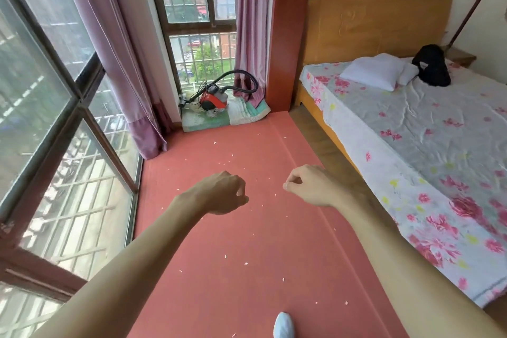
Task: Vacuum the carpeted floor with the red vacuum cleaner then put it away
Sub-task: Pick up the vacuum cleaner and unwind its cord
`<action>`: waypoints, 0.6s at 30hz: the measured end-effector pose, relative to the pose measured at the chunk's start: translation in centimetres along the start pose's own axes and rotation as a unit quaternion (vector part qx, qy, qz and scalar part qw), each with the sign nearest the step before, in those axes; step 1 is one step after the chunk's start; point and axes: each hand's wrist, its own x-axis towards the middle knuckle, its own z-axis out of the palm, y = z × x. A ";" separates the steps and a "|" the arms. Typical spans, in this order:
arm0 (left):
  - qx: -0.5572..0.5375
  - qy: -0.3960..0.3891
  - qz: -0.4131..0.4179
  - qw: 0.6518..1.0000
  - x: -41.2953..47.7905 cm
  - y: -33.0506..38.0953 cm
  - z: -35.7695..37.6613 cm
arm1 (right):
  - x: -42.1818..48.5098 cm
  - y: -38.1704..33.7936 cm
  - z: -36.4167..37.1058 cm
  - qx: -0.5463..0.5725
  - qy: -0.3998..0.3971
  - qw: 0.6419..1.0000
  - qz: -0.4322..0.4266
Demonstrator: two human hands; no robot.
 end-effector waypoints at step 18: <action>-0.042 0.044 -0.089 0.994 23.6 -5.7 -8.9 | 28.7 6.6 -9.2 0.000 -0.076 0.996 -0.039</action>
